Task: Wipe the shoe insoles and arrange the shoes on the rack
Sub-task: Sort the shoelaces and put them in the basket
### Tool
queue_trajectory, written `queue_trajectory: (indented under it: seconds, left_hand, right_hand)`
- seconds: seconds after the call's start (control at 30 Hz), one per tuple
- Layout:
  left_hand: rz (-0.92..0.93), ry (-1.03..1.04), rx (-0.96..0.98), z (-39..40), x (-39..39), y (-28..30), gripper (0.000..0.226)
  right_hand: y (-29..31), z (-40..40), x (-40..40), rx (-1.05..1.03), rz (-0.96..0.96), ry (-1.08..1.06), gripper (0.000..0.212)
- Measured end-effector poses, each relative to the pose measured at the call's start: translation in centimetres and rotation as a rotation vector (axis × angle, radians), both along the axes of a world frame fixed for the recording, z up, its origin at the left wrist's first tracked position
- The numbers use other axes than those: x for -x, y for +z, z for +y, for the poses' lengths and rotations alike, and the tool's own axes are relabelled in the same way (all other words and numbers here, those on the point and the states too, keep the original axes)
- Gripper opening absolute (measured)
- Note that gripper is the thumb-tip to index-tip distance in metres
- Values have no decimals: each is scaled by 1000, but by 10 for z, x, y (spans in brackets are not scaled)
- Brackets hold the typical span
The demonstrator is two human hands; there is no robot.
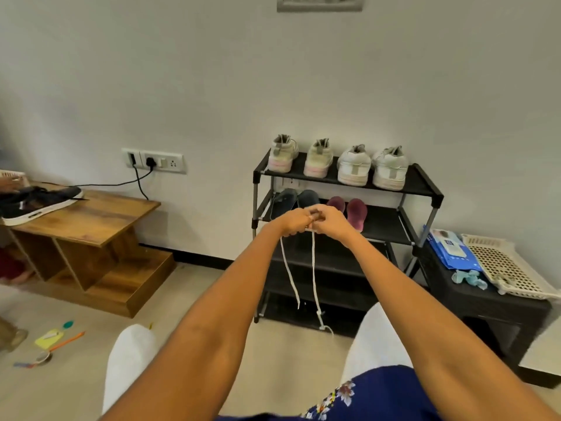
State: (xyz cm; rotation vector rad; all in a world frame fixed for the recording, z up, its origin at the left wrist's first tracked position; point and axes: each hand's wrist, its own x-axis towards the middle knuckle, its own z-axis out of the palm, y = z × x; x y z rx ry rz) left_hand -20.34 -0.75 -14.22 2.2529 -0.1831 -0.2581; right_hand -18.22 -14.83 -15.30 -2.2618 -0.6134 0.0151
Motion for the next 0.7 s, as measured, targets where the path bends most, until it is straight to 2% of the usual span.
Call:
queue_trajectory:
  seconds: [0.1, 0.17, 0.27, 0.33, 0.37, 0.43, 0.5, 0.57, 0.63, 0.7]
  left_hand:
    - [-13, -22, 31, -9, -10, 3, 26]
    - [1, -25, 86, -10, -16, 2, 27]
    - [43, -8, 210, -6, -23, 0, 31]
    - [39, -26, 292, -4, -30, 2, 31]
    - [40, -30, 329, -4, -34, 5, 31]
    - [48, -35, 336, -3, -43, 11, 30]
    - [68, -57, 243, -7, -55, 19, 28]
    - [117, -105, 158, -16, -66, 23, 26]
    - [148, -117, 159, -28, -74, 25, 31]
    - [150, -85, 220, -36, -81, 28, 39]
  right_hand:
    - [-4, -17, -13, -32, -9, -76, 19]
    - [-8, -27, -26, -87, 0, -215, 17]
    - [-19, -48, -50, -251, 111, -494, 18]
    - [-26, -64, -63, -277, 155, -607, 20]
    - [-28, -70, -66, -260, 172, -606, 20]
    - [-28, -72, -58, -186, 195, -453, 29]
    - [-22, -65, -51, -158, 174, -231, 50]
    - [-11, -52, -51, -211, 134, -130, 57]
    - [2, -44, -58, -228, 61, -126, 39]
    - [12, -49, -66, -159, -8, -198, 16]
